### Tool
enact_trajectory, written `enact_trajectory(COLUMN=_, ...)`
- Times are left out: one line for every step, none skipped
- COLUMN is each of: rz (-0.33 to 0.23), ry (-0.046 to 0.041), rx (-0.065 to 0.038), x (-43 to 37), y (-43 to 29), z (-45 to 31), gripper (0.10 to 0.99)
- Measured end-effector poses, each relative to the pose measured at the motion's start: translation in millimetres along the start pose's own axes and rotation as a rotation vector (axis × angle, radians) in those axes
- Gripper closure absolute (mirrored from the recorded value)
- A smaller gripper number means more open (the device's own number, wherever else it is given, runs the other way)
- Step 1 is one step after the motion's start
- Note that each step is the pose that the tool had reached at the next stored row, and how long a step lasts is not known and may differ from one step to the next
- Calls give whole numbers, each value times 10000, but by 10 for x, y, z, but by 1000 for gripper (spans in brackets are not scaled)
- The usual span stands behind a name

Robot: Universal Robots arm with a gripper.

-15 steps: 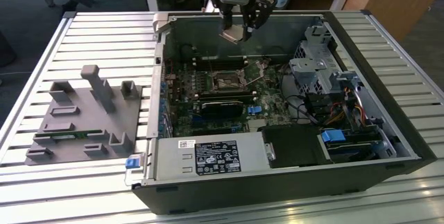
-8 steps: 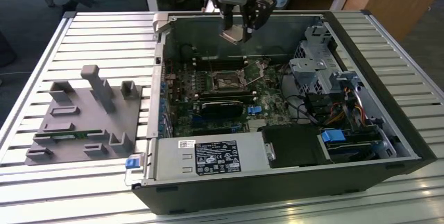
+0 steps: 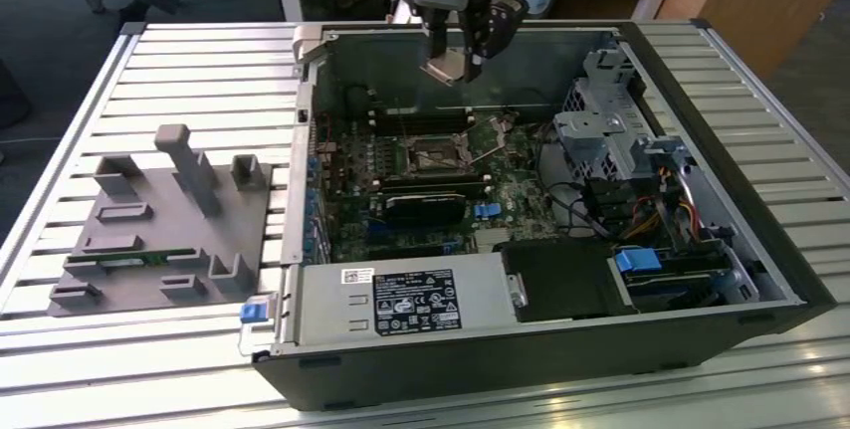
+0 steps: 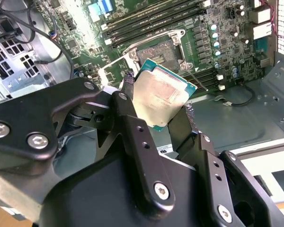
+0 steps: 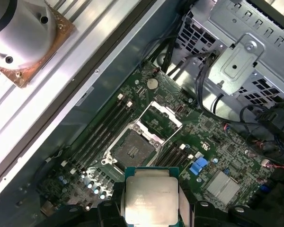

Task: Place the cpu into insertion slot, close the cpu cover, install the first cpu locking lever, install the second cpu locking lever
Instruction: 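Place the cpu into insertion slot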

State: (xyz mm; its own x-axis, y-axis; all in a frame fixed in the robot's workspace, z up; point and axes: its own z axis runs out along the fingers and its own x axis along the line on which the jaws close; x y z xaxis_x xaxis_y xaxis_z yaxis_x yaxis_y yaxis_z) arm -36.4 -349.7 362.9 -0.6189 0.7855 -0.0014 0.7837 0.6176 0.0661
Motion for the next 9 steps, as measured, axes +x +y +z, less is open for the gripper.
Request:
enact_trajectory(rz=45, ry=-6, rx=3, x=0, y=0, z=1, gripper=549)
enact_trajectory(rz=85, ry=-12, rx=6, x=0, y=0, z=2, gripper=549)
enact_trajectory(rz=124, ry=-19, rx=8, x=0, y=0, z=3, gripper=549)
enact_trajectory(rz=163, ry=-27, rx=13, x=0, y=0, z=4, gripper=549)
enact_trajectory(rz=193, ry=-34, rx=17, x=0, y=0, z=4, gripper=549)
enact_trajectory(rz=228, ry=-42, rx=22, x=0, y=0, z=4, gripper=549)
enact_trajectory(rz=261, ry=-49, rx=25, x=0, y=0, z=5, gripper=549)
enact_trajectory(rz=296, ry=-56, rx=29, x=0, y=0, z=5, gripper=549)
enact_trajectory(rz=346, ry=-66, rx=34, x=0, y=0, z=5, gripper=549)
